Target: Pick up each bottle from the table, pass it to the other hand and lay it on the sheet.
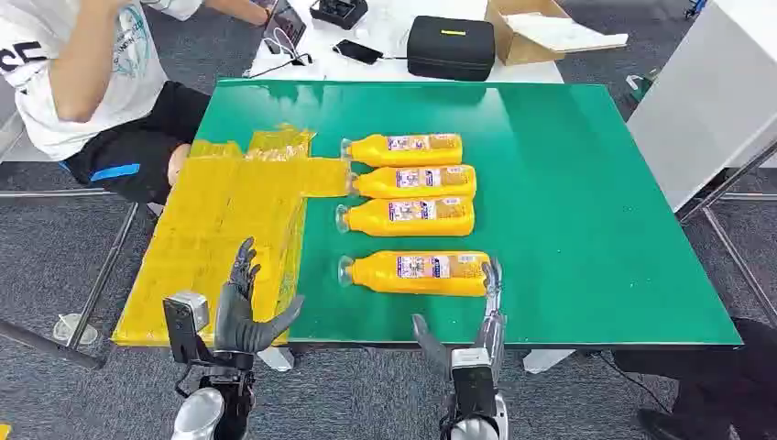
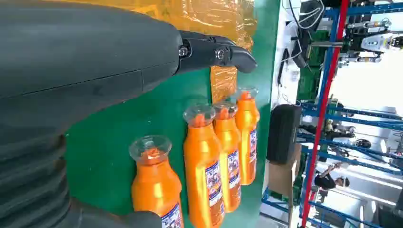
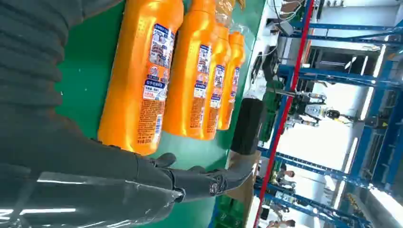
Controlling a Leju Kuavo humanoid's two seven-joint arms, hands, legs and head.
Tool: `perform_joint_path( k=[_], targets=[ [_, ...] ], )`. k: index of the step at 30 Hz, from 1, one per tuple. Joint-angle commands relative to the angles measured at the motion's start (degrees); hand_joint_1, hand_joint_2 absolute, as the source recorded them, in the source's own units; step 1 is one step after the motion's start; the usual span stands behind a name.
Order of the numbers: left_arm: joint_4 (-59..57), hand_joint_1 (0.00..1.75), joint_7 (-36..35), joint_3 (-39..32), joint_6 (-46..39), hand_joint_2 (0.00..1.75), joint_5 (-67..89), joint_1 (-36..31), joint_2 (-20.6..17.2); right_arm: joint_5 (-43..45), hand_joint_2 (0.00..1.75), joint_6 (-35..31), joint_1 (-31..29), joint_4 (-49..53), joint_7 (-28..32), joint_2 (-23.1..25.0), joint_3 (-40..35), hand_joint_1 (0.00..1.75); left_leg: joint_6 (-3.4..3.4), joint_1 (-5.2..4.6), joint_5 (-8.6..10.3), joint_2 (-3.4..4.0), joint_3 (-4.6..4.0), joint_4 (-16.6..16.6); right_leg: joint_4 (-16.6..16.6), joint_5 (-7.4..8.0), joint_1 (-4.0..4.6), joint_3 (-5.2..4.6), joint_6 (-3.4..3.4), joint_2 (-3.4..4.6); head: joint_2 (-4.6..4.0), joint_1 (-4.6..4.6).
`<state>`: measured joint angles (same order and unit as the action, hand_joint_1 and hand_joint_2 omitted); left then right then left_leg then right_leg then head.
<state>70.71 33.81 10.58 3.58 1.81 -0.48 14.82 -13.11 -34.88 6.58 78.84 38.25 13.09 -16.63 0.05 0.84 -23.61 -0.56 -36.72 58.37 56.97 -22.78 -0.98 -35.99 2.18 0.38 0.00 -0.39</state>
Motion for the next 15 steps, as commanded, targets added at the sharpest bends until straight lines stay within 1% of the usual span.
perform_joint_path(
  k=[1,2,3,4,5,6,8,12,15],
  targets=[
    [-1.0,0.0,1.6,-2.7,-3.9,1.75,-0.1,-2.8,0.4,-8.0,1.75,-2.3,-2.9,-1.7,-4.6,-1.8,1.8,0.0,0.05,0.01,-0.08,0.05,0.26,0.0,-0.1,-0.06,0.05,0.28,-0.09,-0.03,0.0,0.0],
    [-0.8,0.0,2.0,-3.0,-5.2,1.75,0.5,-3.2,0.3,-9.5,1.75,-2.1,-3.6,-0.9,-5.8,-2.1,2.3,0.0,0.05,0.03,-0.11,0.05,0.33,0.0,-0.1,-0.09,0.07,0.35,-0.1,-0.04,0.0,0.0],
    [-0.1,0.0,2.5,-3.6,-6.8,1.75,1.0,-3.7,0.5,-14.7,1.75,-1.2,-4.8,-0.5,-10.3,-3.1,2.9,0.0,0.04,0.02,-0.06,0.04,0.19,0.0,0.0,-0.04,0.04,0.2,-0.07,-0.03,0.0,0.0],
    [0.5,0.0,2.7,-4.0,-7.5,1.75,1.1,-3.9,0.5,-16.6,1.75,0.0,-5.9,-0.3,-12.5,-3.8,3.5,0.0,0.07,0.04,-0.15,0.09,0.41,0.0,-0.1,-0.11,0.09,0.44,-0.13,-0.03,0.0,0.0],
    [1.0,0.0,2.9,-4.2,-8.7,1.75,1.7,-4.2,0.6,-19.3,1.75,0.8,-7.5,-0.9,-14.8,-4.6,4.2,0.0,0.04,0.01,-0.04,0.07,0.12,0.0,0.0,-0.01,0.04,0.13,-0.06,0.0,0.0,-0.02],
    [1.3,0.0,2.9,-4.2,-9.2,1.75,2.1,-4.3,0.5,-21.0,1.75,1.9,-8.8,-1.5,-16.7,-5.3,4.4,0.0,0.07,0.01,-0.04,0.11,0.15,0.0,0.0,0.01,0.05,0.16,-0.07,0.02,0.0,0.0],
    [1.8,0.0,2.9,-4.1,-10.0,1.75,2.9,-4.4,0.3,-22.9,1.75,3.6,-11.6,-2.7,-19.4,-6.3,5.0,0.0,0.07,-0.01,-0.01,0.13,0.12,0.0,0.0,0.04,0.02,0.12,-0.05,0.05,0.0,-0.02],
    [0.7,0.0,3.5,-4.2,-10.2,1.75,3.8,-3.9,0.3,-24.2,1.75,7.0,-14.1,-5.1,-23.2,-7.5,5.8,0.0,0.08,-0.01,0.06,0.08,0.11,0.0,-0.1,0.06,0.01,0.12,-0.02,0.03,0.0,0.0],
    [0.6,0.0,3.5,-4.2,-10.3,1.75,3.9,-4.1,0.3,-24.4,1.75,7.4,-14.6,-5.4,-23.8,-7.7,5.7,0.0,0.1,-0.01,0.04,0.08,0.21,0.0,-0.1,0.05,0.02,0.23,-0.03,0.01,0.0,-0.02]
  ],
)
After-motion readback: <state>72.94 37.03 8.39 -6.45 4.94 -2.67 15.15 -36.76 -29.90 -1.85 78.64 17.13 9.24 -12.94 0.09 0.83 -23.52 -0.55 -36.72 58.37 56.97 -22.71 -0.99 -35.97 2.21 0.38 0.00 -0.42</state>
